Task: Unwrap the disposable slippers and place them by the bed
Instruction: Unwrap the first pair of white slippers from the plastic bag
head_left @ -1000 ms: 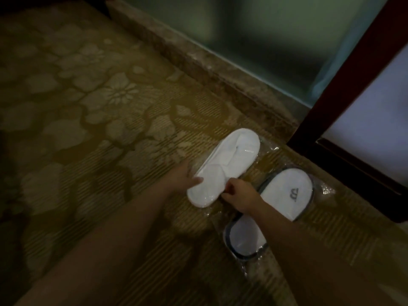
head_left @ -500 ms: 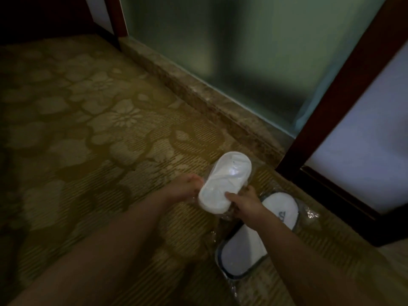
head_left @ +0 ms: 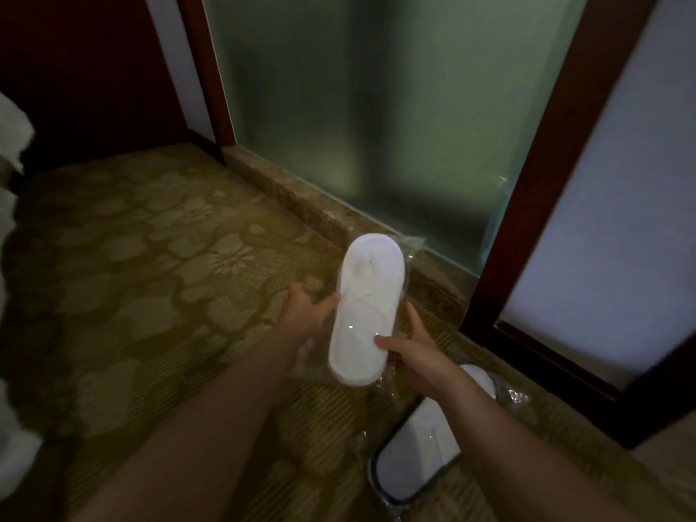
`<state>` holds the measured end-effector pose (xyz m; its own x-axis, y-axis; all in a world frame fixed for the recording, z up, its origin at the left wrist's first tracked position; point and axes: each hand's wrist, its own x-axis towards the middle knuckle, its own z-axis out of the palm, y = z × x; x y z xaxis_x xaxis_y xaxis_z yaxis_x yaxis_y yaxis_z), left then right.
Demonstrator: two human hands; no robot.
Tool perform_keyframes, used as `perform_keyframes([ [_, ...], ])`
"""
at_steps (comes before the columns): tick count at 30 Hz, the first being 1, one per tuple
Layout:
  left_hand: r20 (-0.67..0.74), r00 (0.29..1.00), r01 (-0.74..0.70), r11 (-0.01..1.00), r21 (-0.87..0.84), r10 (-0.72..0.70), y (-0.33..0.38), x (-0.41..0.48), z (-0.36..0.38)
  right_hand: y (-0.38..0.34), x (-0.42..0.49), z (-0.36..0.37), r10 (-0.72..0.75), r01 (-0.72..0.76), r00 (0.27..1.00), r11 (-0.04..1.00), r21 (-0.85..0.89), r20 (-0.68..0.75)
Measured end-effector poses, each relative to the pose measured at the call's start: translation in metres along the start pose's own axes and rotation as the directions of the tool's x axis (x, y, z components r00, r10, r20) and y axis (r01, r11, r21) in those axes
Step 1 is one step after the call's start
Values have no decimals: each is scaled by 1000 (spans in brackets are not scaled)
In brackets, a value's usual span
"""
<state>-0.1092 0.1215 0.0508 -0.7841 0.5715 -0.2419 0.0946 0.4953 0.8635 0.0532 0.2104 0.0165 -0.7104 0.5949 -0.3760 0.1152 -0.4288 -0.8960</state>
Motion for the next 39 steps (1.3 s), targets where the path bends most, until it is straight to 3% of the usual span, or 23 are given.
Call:
perform_keyframes([
  [6, 30, 994, 110, 952, -284, -105, 8, -9, -7, -15, -24, 3, 42, -28, 993, 991, -132, 109],
  [10, 134, 988, 132, 877, -462, -78, 8, -17, -12, -21, -35, 4, 42, -2, 989, 960, -279, 140],
  [14, 78, 996, 66, 877, -476, -33, 7, -20, -15, -31, -46, 7, 64, 0, 989, 902, -432, 134],
  [17, 73, 997, 4, 903, -430, 30, 7, -21, -18, -36, -50, 9, 29, -35, 999, 848, -528, -20],
  [22, 172, 981, -38, 959, -279, 89, -2, -21, -35, -46, -50, 2, -257, 142, 949, 867, -478, -184],
  [24, 237, 969, -11, 969, -249, 72, -9, -18, -44, -46, -47, -3, -442, 239, 867, 775, -585, -232],
  [27, 341, 938, 23, 973, -230, 58, -13, -21, -54, -47, -47, -8, -651, 304, 745, 528, -793, -147],
  [31, 436, 899, 61, 974, -219, 42, -16, -18, -66, -49, -48, -13, -725, 299, 688, 245, -922, 30],
  [33, 466, 885, 90, 976, -199, 14, -17, -18, -70, -46, -46, -14, -733, 303, 678, 210, -930, 56],
  [37, 534, 846, 83, 985, -153, 12, -15, -22, -76, -49, -47, -14, -758, 342, 652, 314, -886, -17],
  [39, 547, 837, 89, 986, -138, 1, -14, -18, -78, -49, -47, -15, -752, 327, 658, 232, -916, 45],
])
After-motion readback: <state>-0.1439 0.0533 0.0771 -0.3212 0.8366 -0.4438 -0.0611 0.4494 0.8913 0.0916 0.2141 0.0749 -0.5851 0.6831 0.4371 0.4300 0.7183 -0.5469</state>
